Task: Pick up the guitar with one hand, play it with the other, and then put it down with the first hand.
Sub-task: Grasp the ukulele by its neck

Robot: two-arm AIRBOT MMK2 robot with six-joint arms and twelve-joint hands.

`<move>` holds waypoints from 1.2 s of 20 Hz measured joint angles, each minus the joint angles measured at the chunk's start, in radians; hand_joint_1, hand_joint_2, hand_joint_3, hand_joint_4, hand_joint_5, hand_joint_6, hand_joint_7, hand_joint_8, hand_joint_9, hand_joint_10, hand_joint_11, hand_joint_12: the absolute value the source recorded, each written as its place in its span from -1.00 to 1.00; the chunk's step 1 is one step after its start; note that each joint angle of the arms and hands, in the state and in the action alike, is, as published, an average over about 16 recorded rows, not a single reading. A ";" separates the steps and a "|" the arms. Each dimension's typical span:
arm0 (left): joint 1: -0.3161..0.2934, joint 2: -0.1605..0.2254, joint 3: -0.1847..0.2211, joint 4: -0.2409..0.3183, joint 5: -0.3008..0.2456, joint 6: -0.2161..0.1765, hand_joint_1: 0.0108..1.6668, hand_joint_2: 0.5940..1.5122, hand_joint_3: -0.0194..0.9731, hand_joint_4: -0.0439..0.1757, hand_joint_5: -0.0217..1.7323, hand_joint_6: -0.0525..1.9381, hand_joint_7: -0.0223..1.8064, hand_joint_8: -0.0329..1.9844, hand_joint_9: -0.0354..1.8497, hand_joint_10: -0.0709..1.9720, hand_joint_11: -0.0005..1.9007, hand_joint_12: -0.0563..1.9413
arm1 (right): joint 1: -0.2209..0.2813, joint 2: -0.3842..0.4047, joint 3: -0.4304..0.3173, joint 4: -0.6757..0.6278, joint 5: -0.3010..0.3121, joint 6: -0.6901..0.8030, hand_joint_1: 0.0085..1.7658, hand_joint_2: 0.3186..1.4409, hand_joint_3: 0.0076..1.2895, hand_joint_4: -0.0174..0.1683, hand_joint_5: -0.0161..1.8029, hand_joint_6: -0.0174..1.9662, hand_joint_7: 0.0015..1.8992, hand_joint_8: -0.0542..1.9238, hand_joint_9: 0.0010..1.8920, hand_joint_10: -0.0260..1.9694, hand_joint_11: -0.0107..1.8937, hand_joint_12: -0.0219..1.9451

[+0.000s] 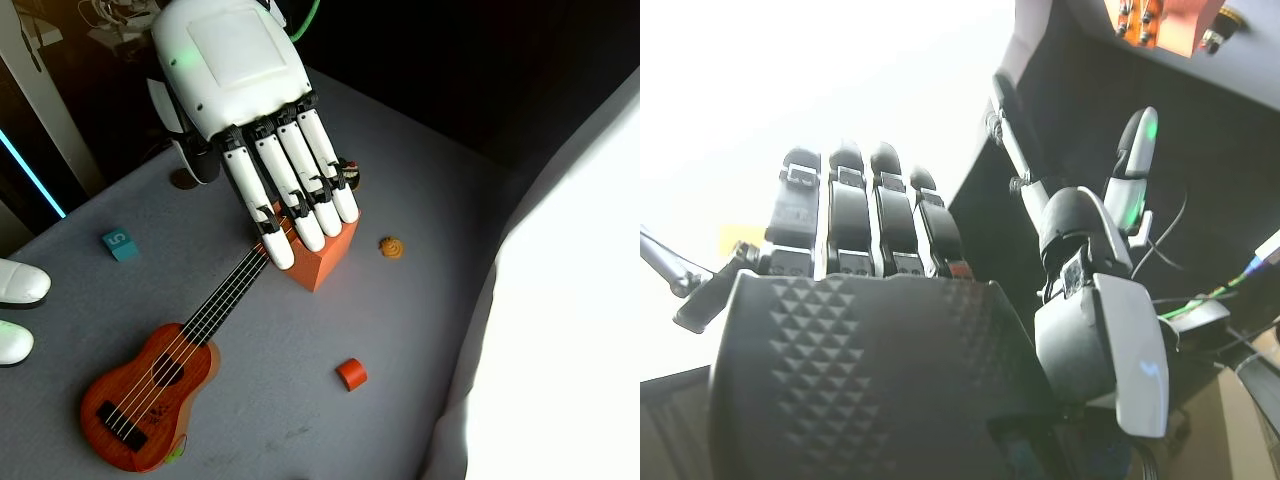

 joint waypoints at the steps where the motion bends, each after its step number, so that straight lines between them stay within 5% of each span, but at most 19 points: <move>1: 0.010 -0.014 0.012 0.014 0.001 -0.012 0.35 -0.14 -0.94 -0.14 -0.95 -0.95 -0.95 -0.98 -0.94 -0.92 -0.98 -0.92 | -0.001 -0.001 0.001 0.007 0.001 -0.001 -0.90 0.73 -0.98 -0.80 -0.96 -0.97 -0.90 -0.93 -0.93 -0.95 -0.97 -0.98; 13: 0.152 -0.155 0.108 0.123 -0.014 -0.094 0.48 -0.21 -0.94 -0.24 -0.95 -0.95 -0.95 -0.98 -0.94 -0.92 -0.98 -0.94 | -0.032 -0.008 0.018 0.073 0.049 -0.024 -0.90 0.73 -0.98 -0.82 -0.96 -0.97 -0.89 -0.93 -0.92 -0.95 -0.97 -0.98; 24: 0.261 -0.225 0.158 0.203 -0.019 -0.159 0.49 -0.20 -0.94 -0.27 -0.95 -0.95 -0.95 -0.98 -0.94 -0.92 -0.98 -0.94 | -0.178 -0.029 0.020 0.121 0.185 -0.052 -0.89 0.73 -0.98 -0.81 -0.95 -0.97 -0.88 -0.93 -0.92 -0.95 -0.97 -0.98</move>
